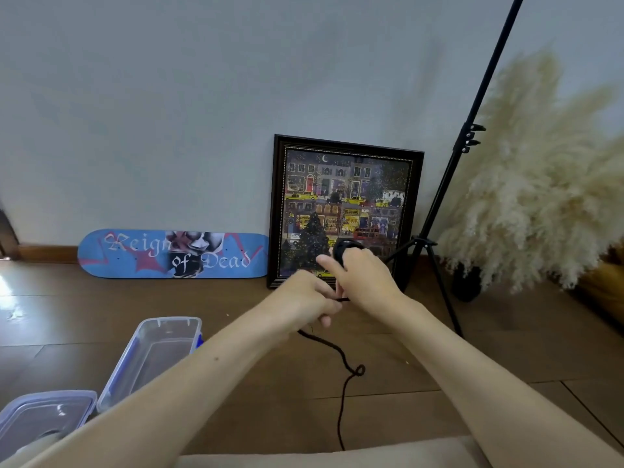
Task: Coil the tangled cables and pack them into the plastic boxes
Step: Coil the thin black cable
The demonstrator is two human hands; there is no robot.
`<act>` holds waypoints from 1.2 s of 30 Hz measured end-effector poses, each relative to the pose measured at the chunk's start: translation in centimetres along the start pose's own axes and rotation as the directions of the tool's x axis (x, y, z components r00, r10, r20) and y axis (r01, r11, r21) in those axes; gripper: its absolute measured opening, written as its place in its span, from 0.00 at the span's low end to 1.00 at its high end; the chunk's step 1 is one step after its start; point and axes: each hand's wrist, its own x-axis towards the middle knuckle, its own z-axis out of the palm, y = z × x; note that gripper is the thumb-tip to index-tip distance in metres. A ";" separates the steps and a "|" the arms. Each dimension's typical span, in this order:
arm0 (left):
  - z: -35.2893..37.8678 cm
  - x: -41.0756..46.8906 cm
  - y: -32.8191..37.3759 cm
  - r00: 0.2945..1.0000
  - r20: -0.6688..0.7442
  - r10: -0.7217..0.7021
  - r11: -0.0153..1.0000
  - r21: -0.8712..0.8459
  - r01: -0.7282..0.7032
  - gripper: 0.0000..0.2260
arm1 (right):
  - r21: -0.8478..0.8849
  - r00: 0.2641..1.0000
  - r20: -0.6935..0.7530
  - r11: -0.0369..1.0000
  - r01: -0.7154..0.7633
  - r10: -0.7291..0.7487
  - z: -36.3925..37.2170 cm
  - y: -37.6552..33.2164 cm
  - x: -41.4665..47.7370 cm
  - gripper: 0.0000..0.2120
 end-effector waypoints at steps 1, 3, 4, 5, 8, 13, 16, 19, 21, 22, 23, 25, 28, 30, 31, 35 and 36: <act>-0.6 0.1 0.1 0.998 -0.042 0.047 0.996 0.084 -0.043 0.05 | -0.094 0.999 0.054 0.996 0.002 0.004 -0.2 -0.3 -0.1 0.22; -1.6 0.3 0.2 0.974 -0.144 0.175 0.953 0.275 -0.131 0.06 | -0.204 0.985 0.166 0.979 -0.006 0.040 -0.8 -0.8 -0.3 0.20; -2.0 0.3 0.2 0.958 -0.173 0.230 0.926 0.343 -0.160 0.08 | -0.208 0.973 0.222 0.978 -0.006 0.053 -0.9 -0.8 -0.3 0.21; -2.3 0.4 0.1 0.942 -0.183 0.281 0.899 0.394 -0.191 0.09 | -0.177 0.961 0.272 0.984 -0.006 0.055 -0.9 -0.8 -0.4 0.24; -3.1 0.5 -0.3 0.897 -0.185 0.401 0.797 0.554 -0.241 0.14 | 0.016 0.916 0.399 0.999 -0.042 0.032 -0.9 -0.5 -0.4 0.34; -4.7 0.3 -0.1 0.814 -0.271 0.514 0.657 0.735 -0.170 0.26 | 0.240 0.710 0.703 0.954 -0.179 -0.044 -2.2 0.5 0.1 0.54; -5.5 0.4 0.4 0.778 -0.343 0.527 0.783 0.552 -0.287 0.28 | 0.347 0.558 0.814 0.905 -0.247 -0.160 -2.7 1.0 0.1 0.59; -5.8 0.7 0.7 0.808 -0.396 0.437 0.895 0.280 -0.347 0.26 | 0.438 0.509 0.824 0.848 -0.297 -0.248 -3.6 0.6 -0.2 0.58; -5.6 0.7 0.7 0.863 -0.415 0.289 0.957 0.108 -0.269 0.25 | 0.453 0.501 0.822 0.845 -0.285 -0.272 -3.8 0.2 -0.5 0.56; -5.3 0.7 0.7 0.897 -0.397 0.193 0.976 -0.017 -0.218 0.25 | 0.437 0.497 0.824 0.865 -0.248 -0.273 -3.8 -0.1 -0.6 0.52; -5.1 0.7 0.6 0.933 -0.349 0.085 0.970 -0.183 -0.157 0.24 | 0.411 0.496 0.823 0.893 -0.183 -0.277 -3.8 -0.4 -0.8 0.44; -5.0 0.4 0.5 0.982 -0.171 -0.084 0.873 -0.487 -0.010 0.21 | 0.386 0.500 0.817 0.917 -0.101 -0.289 -3.8 -0.7 -1.1 0.27; -5.9 0.3 -0.2 0.993 -0.036 -0.108 0.844 -0.531 0.073 0.18 | 0.489 0.541 0.780 0.845 -0.215 -0.314 -3.7 0.0 -0.9 0.22; -6.1 0.3 -0.5 0.996 -0.053 -0.071 0.865 -0.500 0.035 0.16 | 0.605 0.548 0.743 0.735 -0.305 -0.384 -3.6 0.6 -0.7 0.22; -6.0 0.4 -0.6 0.996 -0.066 -0.054 0.879 -0.477 0.016 0.15 | 0.663 0.548 0.715 0.668 -0.338 -0.433 -3.6 0.5 -0.8 0.21; -4.4 0.6 -0.7 0.996 -0.090 0.003 0.886 -0.462 -0.045 0.16 | 0.807 0.572 0.587 0.368 -0.461 -0.573 -3.1 0.3 -1.0 0.18; -4.0 0.7 -0.8 0.996 -0.092 0.015 0.872 -0.486 -0.059 0.16 | 0.841 0.594 0.528 0.274 -0.467 -0.607 -2.9 0.3 -1.0 0.17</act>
